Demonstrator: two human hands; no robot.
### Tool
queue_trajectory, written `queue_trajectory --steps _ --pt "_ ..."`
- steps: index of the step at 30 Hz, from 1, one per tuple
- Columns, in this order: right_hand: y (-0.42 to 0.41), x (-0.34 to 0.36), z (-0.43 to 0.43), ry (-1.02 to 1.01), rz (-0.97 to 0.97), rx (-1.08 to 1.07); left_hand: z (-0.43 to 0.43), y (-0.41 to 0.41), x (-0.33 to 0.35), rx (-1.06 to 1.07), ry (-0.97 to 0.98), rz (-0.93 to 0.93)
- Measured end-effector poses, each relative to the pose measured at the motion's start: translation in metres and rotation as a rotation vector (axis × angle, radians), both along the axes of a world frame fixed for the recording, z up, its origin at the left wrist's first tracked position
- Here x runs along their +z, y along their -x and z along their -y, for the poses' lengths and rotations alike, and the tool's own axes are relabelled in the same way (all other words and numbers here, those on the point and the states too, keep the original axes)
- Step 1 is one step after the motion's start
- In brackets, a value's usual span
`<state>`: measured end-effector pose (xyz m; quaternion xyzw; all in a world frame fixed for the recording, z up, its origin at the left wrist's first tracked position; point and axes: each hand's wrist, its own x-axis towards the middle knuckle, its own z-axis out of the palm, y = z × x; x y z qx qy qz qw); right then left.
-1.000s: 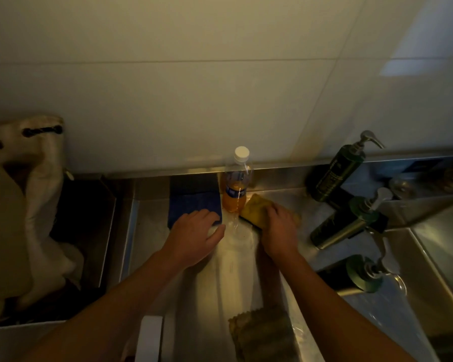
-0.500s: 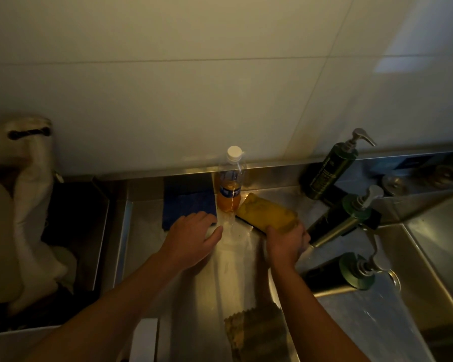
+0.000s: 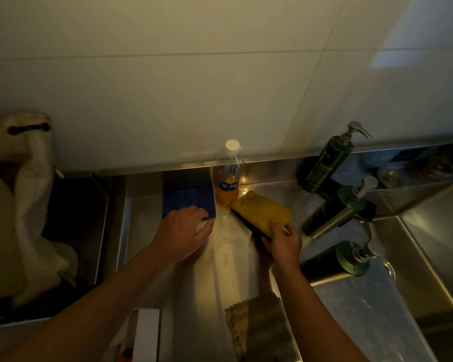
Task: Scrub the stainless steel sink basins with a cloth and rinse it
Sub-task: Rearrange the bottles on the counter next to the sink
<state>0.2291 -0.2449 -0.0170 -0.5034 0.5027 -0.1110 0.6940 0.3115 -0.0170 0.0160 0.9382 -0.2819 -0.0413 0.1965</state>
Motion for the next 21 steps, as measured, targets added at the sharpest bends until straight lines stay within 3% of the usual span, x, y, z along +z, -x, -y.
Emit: queue_trajectory --steps 5,10,21 --pt "0.028 0.017 -0.015 -0.011 0.152 0.037 -0.019 0.0 0.0 -0.01 -0.004 0.008" --pt "0.036 0.019 -0.028 -0.021 0.165 0.095 -0.044 -0.001 0.007 0.018 -0.001 0.066" --pt "-0.039 0.024 -0.1 -0.168 0.221 0.366 -0.108 0.003 0.012 0.111 0.074 0.217"
